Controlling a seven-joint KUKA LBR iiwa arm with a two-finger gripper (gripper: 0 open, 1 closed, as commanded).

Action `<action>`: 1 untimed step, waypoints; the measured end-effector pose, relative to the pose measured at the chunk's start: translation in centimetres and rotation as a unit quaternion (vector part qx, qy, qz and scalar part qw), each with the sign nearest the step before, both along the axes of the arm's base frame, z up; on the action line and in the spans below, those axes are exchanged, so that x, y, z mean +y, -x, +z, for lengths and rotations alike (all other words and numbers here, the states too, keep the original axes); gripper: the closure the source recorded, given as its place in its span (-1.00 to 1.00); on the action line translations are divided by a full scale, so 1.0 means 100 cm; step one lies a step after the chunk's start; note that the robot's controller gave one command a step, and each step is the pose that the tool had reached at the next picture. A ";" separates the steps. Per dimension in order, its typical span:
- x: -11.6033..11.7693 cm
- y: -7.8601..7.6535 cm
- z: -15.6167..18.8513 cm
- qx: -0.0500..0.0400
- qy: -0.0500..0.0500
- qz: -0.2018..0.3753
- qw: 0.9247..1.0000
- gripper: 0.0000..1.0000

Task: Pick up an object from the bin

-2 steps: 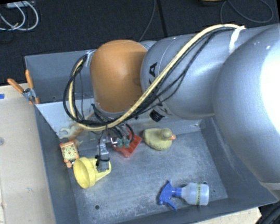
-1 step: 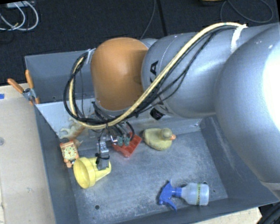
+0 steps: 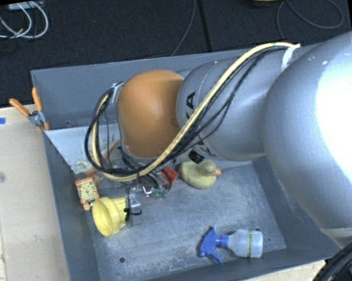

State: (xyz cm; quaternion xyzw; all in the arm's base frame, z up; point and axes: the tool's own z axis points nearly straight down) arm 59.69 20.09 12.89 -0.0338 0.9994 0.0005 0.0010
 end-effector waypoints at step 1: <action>-0.017 0.011 -0.041 0.003 0.000 -0.013 1.000 -1.00</action>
Offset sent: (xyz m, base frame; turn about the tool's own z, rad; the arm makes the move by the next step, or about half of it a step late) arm -0.0044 0.0182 -0.0589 -0.0299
